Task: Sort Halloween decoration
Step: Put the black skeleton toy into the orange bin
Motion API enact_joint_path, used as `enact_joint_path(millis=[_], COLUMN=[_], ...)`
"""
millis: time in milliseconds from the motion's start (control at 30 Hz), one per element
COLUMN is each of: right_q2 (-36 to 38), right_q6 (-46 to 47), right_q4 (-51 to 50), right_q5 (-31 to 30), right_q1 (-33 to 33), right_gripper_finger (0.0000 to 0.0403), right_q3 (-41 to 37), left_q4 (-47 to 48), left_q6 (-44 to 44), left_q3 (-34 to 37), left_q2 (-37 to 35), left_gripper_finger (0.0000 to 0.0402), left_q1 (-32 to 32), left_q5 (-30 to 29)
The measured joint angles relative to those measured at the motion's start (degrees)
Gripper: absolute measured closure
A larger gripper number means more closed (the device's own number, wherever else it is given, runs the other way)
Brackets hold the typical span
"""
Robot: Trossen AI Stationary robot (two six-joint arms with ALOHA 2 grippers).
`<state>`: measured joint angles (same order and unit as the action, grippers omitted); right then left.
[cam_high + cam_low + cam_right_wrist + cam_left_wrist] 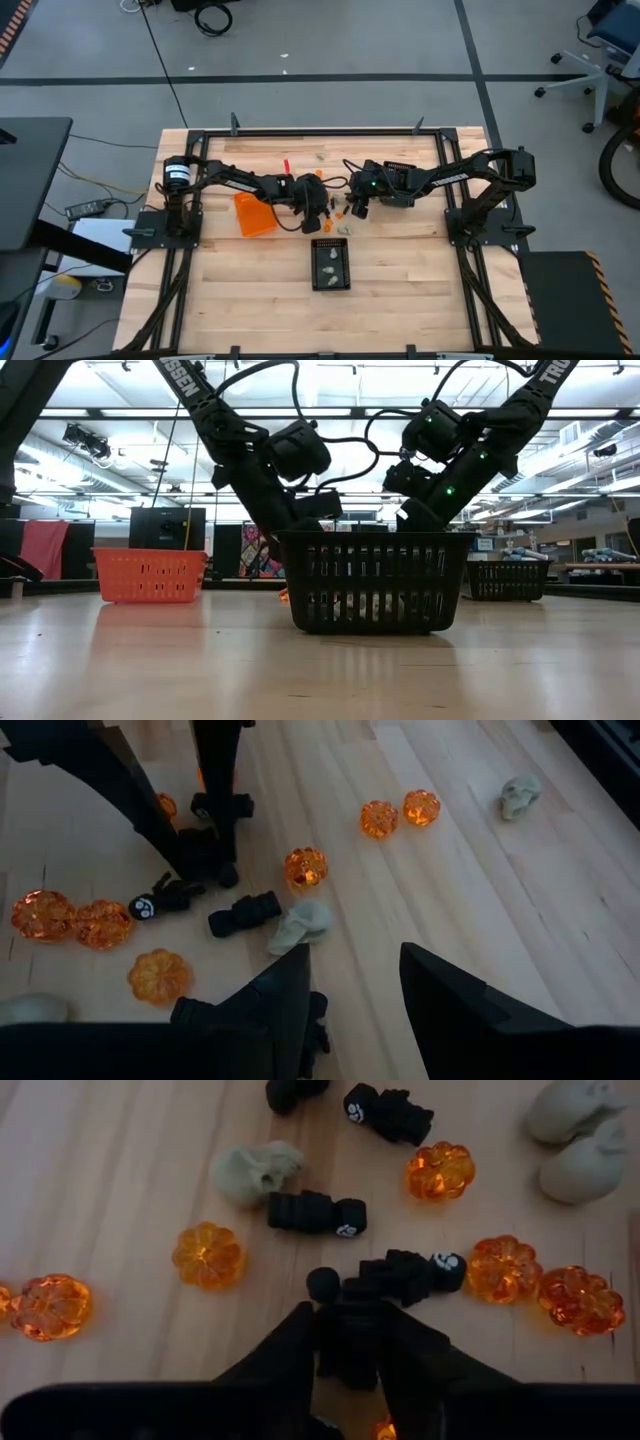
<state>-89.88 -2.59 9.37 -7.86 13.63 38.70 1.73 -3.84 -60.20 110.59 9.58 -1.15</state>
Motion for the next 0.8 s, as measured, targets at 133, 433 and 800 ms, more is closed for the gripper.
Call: enact_joint_path(millis=[133,433,800], right_q2=[0.02,0.02,0.04], right_q6=[-0.07,-0.2,-0.2], right_q4=[0.0,0.0,0.48], right_q5=[0.0,0.02,0.02], right_q1=[0.02,0.02,0.0], right_gripper_finger=[0.0243,0.0243,0.0243], right_q3=[0.0,0.0,0.0], left_q4=[0.51,6.08,17.47], left_q6=[-0.59,-2.89,-0.12], left_q3=[0.01,0.21,0.17], left_q2=[-0.65,-8.16,-19.67], left_gripper_finger=[0.0314,0.0342,0.0363], left_q1=[0.0,0.03,-1.01], left_q5=[-0.11,-3.8,-3.77])
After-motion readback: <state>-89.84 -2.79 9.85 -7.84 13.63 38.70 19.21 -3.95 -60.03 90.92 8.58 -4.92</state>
